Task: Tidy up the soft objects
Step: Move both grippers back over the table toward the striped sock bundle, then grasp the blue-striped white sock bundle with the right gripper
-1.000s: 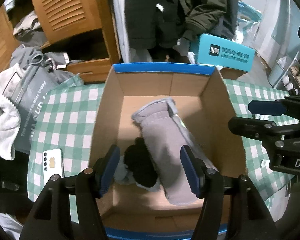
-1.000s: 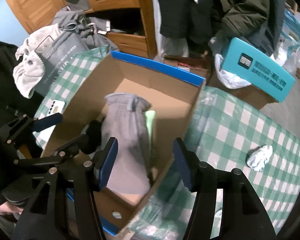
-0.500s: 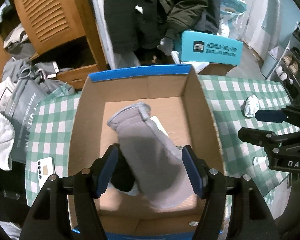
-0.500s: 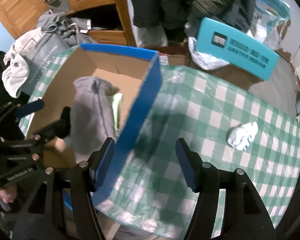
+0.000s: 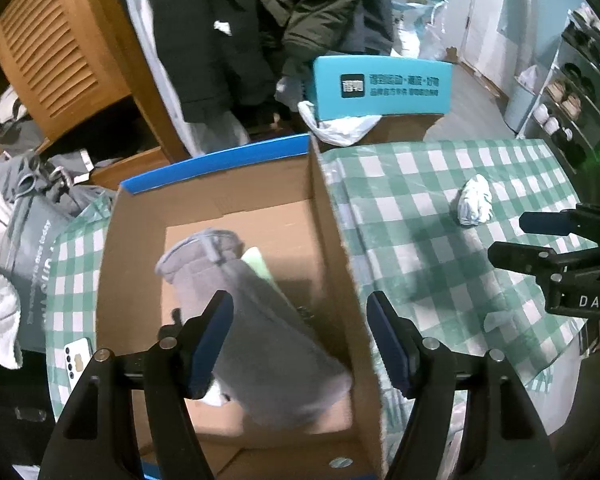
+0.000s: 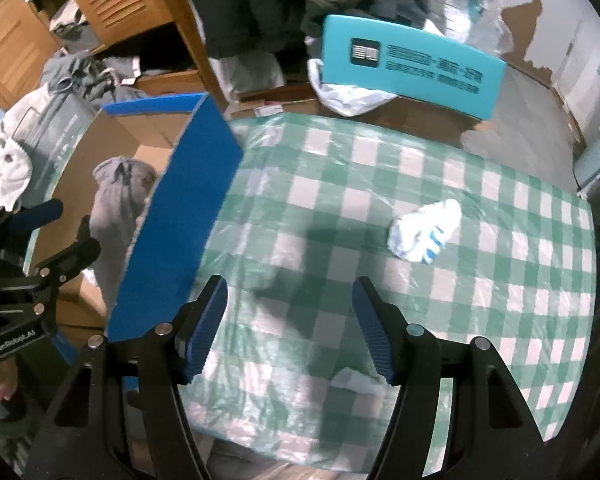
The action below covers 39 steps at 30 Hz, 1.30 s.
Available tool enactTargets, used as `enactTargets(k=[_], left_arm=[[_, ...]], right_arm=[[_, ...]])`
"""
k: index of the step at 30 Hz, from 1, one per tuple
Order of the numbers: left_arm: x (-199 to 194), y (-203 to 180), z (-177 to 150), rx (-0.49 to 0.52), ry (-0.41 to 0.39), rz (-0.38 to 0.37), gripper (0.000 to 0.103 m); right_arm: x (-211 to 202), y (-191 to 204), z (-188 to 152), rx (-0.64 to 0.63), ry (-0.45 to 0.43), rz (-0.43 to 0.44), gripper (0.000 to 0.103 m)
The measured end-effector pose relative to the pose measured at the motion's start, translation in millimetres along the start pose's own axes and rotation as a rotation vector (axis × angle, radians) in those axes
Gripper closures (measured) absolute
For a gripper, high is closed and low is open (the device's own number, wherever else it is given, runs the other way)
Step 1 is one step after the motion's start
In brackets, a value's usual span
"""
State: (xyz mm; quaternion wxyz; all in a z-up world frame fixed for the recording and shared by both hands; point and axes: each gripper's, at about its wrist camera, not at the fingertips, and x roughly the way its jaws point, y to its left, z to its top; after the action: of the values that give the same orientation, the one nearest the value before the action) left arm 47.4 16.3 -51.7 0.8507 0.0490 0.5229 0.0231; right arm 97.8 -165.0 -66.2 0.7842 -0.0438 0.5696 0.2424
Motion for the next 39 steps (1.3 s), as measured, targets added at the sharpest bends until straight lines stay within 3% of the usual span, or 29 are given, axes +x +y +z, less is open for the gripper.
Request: enactTargets(k=[6,9,21,39], left_arm=[[5.3,-19.9,8.8,0.019,0.015,-0.014,0.032],[8.0,-30.4,12.4,0.028,0.016,-0.019,0.025],[28.6,-65.0,29.9,0.039,0.047,-0.041,0.025],[83.9,-91.2,63.7,0.072,0.111,-0.061,0.025]], right_arm=[[-1.2,-28.0,-6.1,0.047,-0.001,-0.007,0.038],[-1.1,-42.8,-9.0,0.070,0.000,-0.018,0.038],[13.4,-95.4,-15.8,0.173,0.026,-0.064,0.038],[61.1,-136.3,27.6,0.327,0.069,-0.044,0.038]])
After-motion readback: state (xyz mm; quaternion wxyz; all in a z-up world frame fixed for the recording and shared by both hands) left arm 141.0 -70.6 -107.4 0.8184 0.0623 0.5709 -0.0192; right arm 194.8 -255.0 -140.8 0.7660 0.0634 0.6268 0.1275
